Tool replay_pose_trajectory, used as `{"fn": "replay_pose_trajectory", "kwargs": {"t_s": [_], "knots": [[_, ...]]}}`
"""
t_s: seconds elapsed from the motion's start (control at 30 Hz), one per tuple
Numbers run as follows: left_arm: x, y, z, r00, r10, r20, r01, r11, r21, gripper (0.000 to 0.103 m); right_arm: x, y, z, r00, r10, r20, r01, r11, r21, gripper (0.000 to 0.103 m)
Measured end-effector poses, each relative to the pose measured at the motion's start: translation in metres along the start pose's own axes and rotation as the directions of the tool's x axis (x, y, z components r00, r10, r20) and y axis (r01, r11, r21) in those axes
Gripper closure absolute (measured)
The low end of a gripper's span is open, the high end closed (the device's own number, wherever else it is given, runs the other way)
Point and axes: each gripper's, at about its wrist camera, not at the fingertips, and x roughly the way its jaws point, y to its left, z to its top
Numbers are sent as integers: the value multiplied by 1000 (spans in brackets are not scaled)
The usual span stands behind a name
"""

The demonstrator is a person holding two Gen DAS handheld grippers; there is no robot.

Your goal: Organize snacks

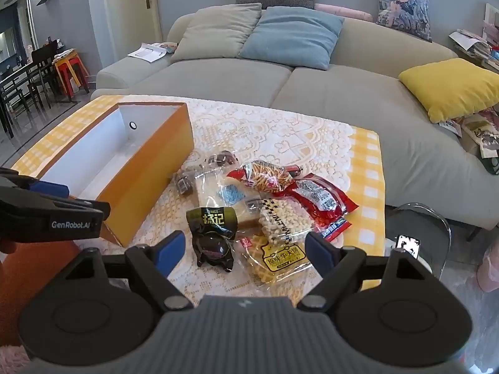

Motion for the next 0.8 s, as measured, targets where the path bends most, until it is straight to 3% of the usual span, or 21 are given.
{"fn": "replay_pose_trajectory", "kwargs": {"t_s": [0.8], "knots": [[-10, -2, -1, 1000, 20, 1, -20, 1000, 3, 34, -6, -2, -4, 1000, -2, 9, 2, 1000, 17, 21]]}}
